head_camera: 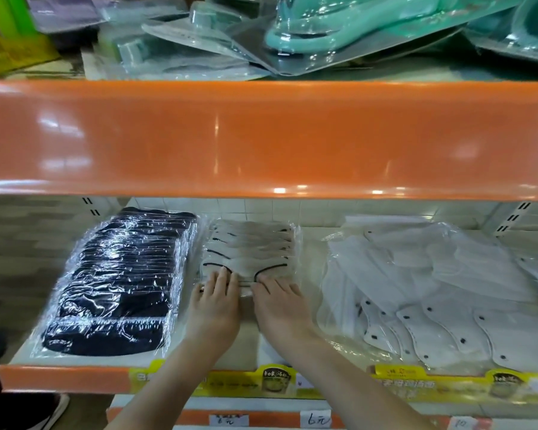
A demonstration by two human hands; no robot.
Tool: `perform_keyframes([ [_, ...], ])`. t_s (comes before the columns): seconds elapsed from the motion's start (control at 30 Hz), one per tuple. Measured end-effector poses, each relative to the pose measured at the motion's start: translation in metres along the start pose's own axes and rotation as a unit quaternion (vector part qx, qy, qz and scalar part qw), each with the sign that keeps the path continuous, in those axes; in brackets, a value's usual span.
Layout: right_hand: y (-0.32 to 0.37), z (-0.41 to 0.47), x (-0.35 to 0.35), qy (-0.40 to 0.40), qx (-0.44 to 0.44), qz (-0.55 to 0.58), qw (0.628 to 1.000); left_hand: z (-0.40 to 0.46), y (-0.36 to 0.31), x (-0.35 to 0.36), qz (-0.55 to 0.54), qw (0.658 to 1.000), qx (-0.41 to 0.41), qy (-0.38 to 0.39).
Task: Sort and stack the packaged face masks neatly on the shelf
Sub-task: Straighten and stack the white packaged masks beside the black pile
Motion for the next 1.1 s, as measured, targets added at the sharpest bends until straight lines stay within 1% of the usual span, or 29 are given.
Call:
perform_keyframes([
  [0.1, 0.002, 0.000, 0.001, 0.019, 0.009, 0.029, 0.999, 0.006, 0.002, -0.005, -0.003, 1.000, -0.006, -0.005],
  [0.2, -0.004, 0.003, -0.003, 0.018, 0.005, 0.039, 0.999, 0.005, 0.002, -0.009, -0.017, 1.000, -0.004, -0.022],
  [0.27, -0.011, 0.007, -0.005, 0.015, 0.023, 0.049, 0.998, 0.004, 0.002, -0.012, -0.043, 0.999, -0.004, -0.022],
  [0.3, -0.013, 0.007, -0.005, 0.013, 0.027, 0.052, 0.998, 0.004, 0.003, -0.012, -0.043, 0.998, -0.003, -0.036],
  [0.33, -0.013, 0.007, -0.003, 0.013, 0.015, 0.059, 0.998, 0.005, 0.004, -0.013, -0.037, 0.999, -0.009, -0.024],
  [0.4, -0.011, 0.006, -0.002, 0.041, -0.016, 0.077, 0.996, 0.008, 0.004, -0.014, -0.025, 0.999, -0.027, -0.005],
  [0.57, -0.013, 0.009, -0.003, 0.060, -0.020, 0.099, 0.993, 0.011, -0.001, -0.019, -0.052, 0.997, -0.041, -0.049],
  [0.67, -0.018, 0.006, -0.011, 0.052, -0.033, 0.125, 0.990, 0.009, -0.013, -0.025, -0.067, 0.995, -0.036, -0.063],
  [0.73, -0.026, -0.002, -0.025, 0.024, -0.036, 0.123, 0.991, 0.007, -0.028, -0.030, -0.070, 0.995, -0.022, -0.073],
  [0.83, -0.053, -0.018, -0.040, 0.006, -0.003, 0.094, 0.996, -0.001, -0.060, -0.043, -0.090, 0.991, -0.003, -0.095],
  [0.93, -0.091, -0.039, -0.049, -0.022, 0.043, 0.095, 0.994, -0.007, -0.099, -0.054, -0.107, 0.985, 0.042, -0.125],
  [1.0, -0.118, -0.055, -0.056, -0.066, 0.075, 0.069, 0.993, -0.009, -0.126, -0.057, -0.149, 0.981, 0.062, -0.105],
  [1.03, -0.132, -0.063, -0.059, -0.067, 0.093, 0.060, 0.992, -0.007, -0.140, -0.057, -0.159, 0.981, 0.071, -0.086],
  [1.1, -0.159, -0.077, -0.065, -0.072, 0.138, 0.047, 0.987, -0.003, -0.168, -0.057, -0.149, 0.980, 0.099, -0.087],
])
Point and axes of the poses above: each hand's wrist, its own z-axis towards the middle knuckle, its own x-axis out of the palm, y = z × x, the point moved 4 cm from there along z, towards the middle knuckle, and after that the axes turned 14 degrees about y, right-handed, at the moved point
